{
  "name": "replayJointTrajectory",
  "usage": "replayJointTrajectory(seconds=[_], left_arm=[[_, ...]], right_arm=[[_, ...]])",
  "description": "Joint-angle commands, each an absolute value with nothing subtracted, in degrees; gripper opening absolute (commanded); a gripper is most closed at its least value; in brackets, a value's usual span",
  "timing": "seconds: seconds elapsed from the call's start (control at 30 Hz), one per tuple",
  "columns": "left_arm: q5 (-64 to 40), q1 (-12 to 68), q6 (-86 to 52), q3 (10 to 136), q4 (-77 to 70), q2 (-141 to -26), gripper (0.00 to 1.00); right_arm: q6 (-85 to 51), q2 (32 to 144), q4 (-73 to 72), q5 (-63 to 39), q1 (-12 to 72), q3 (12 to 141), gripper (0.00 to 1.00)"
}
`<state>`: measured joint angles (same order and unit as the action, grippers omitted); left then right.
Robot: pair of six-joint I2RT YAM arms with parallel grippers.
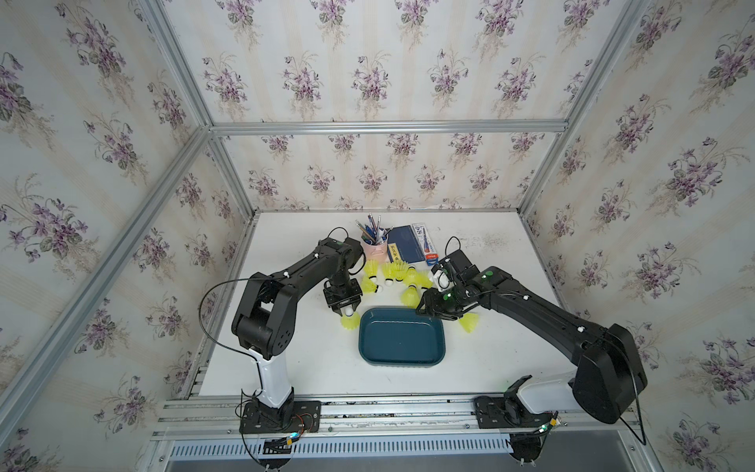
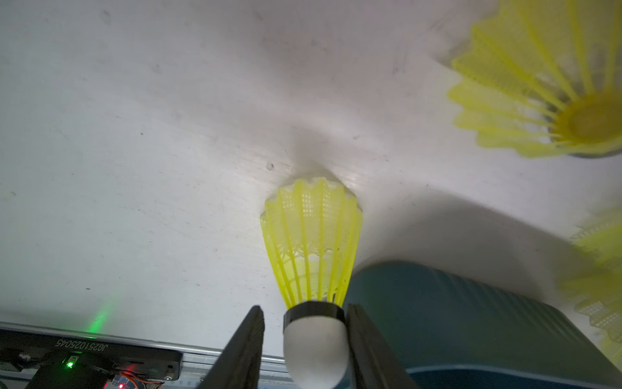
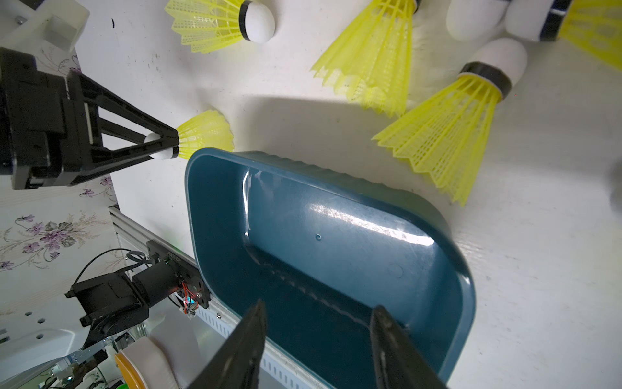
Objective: Put the shuttlecocks into the storage box
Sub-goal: Pick up the shuttlecock at the center of the board.
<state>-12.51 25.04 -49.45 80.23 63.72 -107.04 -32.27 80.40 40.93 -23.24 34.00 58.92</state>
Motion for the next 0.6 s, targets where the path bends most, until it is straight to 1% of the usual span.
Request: replayJointTrajectory(seconds=[0.0, 0.1, 0.2, 0.27, 0.43, 0.5, 0.57], left_arm=[[-11.3, 25.1, -48.0, 80.0, 63.9, -107.4, 0.38], [-11.0, 25.0, -47.8, 79.7, 63.6, -107.3, 0.29], [-10.7, 25.0, -48.0, 79.4, 63.7, -106.8, 0.17], [-10.3, 25.1, -48.2, 78.9, 63.9, -105.7, 0.12], [-6.5, 26.7, -49.6, 79.0, 67.1, -99.9, 0.11], [-4.2, 28.8, -49.7, 80.1, 68.4, -96.8, 0.11], [-1.7, 33.2, -49.6, 81.1, 68.7, -93.2, 0.11]], right_arm=[[-31.7, 80.5, 40.7, -23.2, 34.1, 59.0, 0.54], [-31.6, 80.4, 40.8, -23.2, 34.0, 59.1, 0.54], [-31.7, 80.3, 40.8, -23.0, 34.1, 59.0, 0.54], [-31.7, 80.3, 40.8, -23.0, 34.0, 59.0, 0.54], [-31.2, 79.7, 41.2, -22.0, 34.1, 59.4, 0.53], [-30.7, 78.9, 41.9, -21.1, 34.0, 60.0, 0.53], [-30.1, 77.9, 43.3, -19.7, 34.1, 60.8, 0.52]])
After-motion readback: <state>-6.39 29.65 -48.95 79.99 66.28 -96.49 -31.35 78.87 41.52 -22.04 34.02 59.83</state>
